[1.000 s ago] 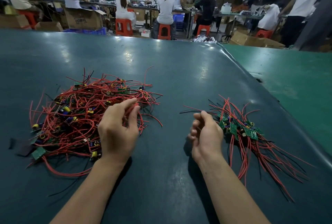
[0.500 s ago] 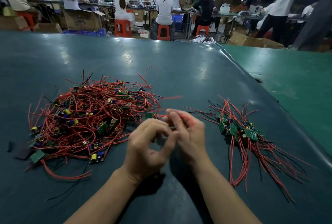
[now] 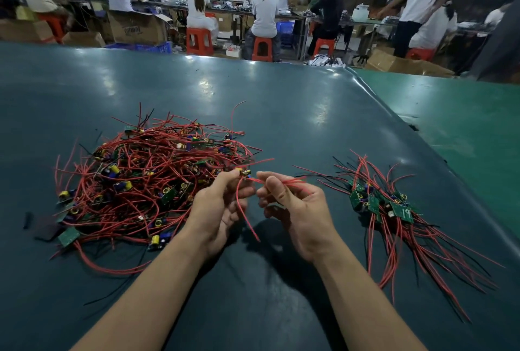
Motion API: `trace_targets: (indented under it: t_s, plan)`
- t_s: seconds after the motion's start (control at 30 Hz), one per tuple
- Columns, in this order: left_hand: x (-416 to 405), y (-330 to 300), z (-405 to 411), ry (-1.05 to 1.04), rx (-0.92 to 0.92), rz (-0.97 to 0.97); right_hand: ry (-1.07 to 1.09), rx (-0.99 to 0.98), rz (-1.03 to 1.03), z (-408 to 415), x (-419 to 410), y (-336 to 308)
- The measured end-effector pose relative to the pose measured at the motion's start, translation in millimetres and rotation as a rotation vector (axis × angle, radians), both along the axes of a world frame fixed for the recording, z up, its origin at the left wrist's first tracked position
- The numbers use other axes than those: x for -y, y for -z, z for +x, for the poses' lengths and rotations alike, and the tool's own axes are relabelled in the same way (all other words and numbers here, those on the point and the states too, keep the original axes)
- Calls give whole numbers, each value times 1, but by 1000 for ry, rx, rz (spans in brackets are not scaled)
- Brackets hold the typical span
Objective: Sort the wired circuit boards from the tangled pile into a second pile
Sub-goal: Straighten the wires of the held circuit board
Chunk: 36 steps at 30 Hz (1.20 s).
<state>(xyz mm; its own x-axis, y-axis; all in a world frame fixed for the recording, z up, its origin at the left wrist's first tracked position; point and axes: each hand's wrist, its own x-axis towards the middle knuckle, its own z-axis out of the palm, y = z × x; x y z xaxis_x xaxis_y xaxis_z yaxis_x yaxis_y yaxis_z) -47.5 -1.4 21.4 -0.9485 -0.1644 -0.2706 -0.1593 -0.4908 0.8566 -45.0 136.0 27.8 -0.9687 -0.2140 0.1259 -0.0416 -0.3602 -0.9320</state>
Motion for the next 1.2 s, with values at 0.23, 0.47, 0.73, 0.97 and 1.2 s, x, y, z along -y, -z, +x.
trace_targets:
  t_s: [0.23, 0.47, 0.73, 0.97, 1.2]
  plan:
    - [5, -2, 1, 150, 12, 74, -26, -76, 50, 2, -5, 0]
    - [2, 1, -1, 34, -68, 30, 158, -35, 18, 0, -1, 1]
    - [-3, 7, 0, -170, -193, -354, 269, -145, -46, -1, 3, 2]
    - [0, 3, 1, -169, -271, -130, 107, -153, 3, -1, 0, 0]
    - [6, -3, 1, 37, -248, 262, 128, -473, 769, 0, 8, 18]
